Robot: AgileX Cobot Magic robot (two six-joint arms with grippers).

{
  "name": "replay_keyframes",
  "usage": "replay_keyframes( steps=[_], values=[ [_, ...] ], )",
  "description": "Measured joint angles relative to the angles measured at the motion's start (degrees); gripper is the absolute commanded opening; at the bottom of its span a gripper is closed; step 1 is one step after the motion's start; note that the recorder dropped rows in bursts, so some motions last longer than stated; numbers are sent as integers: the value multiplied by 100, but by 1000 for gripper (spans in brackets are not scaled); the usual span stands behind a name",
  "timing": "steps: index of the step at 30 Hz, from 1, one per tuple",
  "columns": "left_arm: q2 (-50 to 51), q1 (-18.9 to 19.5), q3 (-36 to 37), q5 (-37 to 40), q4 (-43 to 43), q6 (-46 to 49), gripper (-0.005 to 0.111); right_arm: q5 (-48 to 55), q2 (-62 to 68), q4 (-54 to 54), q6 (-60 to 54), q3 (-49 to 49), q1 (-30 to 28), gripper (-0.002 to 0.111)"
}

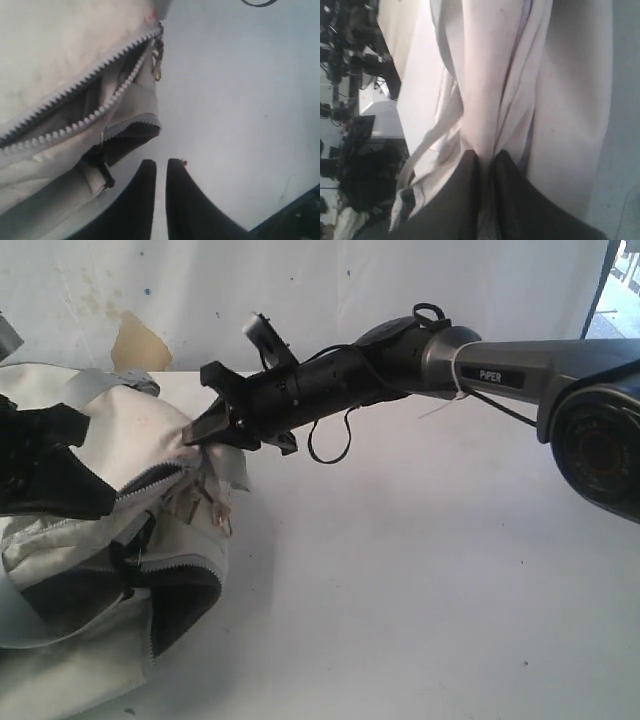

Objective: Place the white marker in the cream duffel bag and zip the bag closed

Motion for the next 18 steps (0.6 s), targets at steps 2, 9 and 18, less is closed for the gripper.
replay_keyframes(
  steps=[2, 9, 18],
  values=[
    [0, 0, 309, -393, -534, 158, 26, 56, -8, 253, 59, 0, -114, 0],
    [0, -218, 629, -1062, -2089, 791, 53, 181, -8, 339, 311, 0, -202, 0],
    [515, -969, 629, -2340, -2622, 751, 52, 330, -8, 374, 321, 0, -215, 0]
  ],
)
